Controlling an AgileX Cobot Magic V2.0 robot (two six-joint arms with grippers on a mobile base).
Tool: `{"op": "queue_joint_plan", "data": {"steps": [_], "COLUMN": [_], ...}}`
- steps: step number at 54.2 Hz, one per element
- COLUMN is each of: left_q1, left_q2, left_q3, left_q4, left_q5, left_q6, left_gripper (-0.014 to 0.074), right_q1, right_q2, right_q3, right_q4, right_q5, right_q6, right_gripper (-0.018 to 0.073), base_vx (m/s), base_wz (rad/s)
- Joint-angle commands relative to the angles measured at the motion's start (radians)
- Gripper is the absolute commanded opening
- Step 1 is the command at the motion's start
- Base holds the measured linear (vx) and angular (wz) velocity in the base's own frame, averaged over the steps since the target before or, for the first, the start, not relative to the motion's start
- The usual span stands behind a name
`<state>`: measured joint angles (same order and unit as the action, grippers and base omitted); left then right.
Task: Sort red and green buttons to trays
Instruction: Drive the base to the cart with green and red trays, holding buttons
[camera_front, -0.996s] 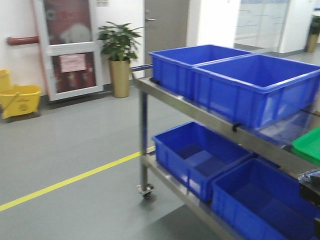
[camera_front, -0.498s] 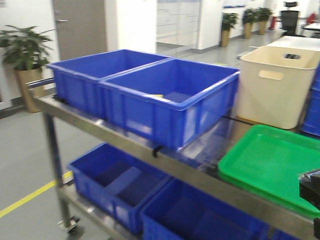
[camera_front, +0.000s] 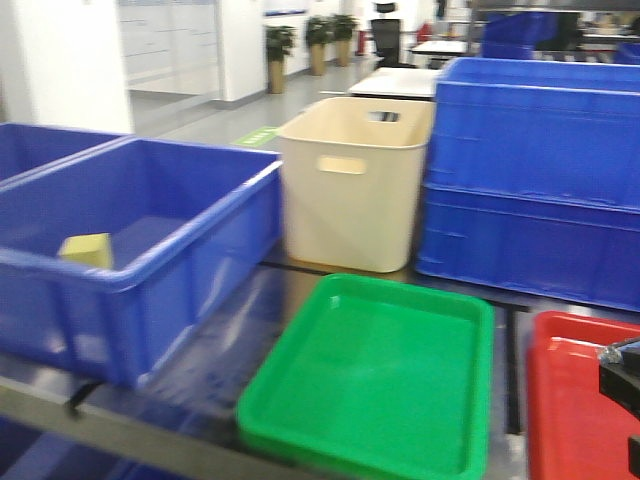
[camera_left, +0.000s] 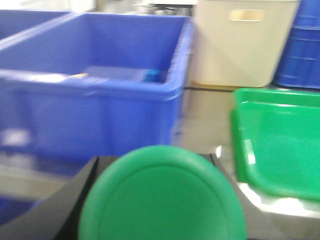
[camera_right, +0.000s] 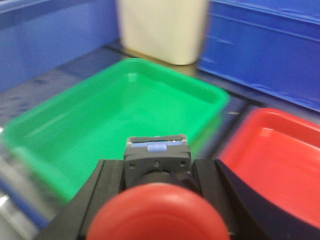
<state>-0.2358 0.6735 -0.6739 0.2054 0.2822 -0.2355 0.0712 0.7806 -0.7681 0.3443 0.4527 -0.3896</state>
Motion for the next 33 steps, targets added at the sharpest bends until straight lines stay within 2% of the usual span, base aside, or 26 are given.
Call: {"op": "queue_joint_plan", "data": {"steps": [1,17,33], "left_q1": [-0.009,-0.009,-0.009], "left_q2": [-0.002,-0.002,-0.002], "left_q3": [-0.033,-0.033,-0.033], "left_q4": [-0.002,-0.002,-0.002], "left_q5": [-0.089,-0.089,-0.089], "left_q6": [-0.006,-0.006,-0.006], "left_gripper": [0.0,0.0,0.0], "right_q1": [-0.003,-0.003,-0.003], "right_q2": [-0.005,-0.005,-0.005], "right_q3": [-0.033,-0.033,-0.033], "right_q4": [0.011,0.011,0.011], "right_q5": [-0.078,-0.078,-0.078], "right_q6": [-0.007,-0.007,-0.007], "right_gripper": [-0.0009,-0.0009,-0.0009], "base_vx": [0.23,0.19,0.11], "base_wz": [-0.64,-0.57,-0.32]}}
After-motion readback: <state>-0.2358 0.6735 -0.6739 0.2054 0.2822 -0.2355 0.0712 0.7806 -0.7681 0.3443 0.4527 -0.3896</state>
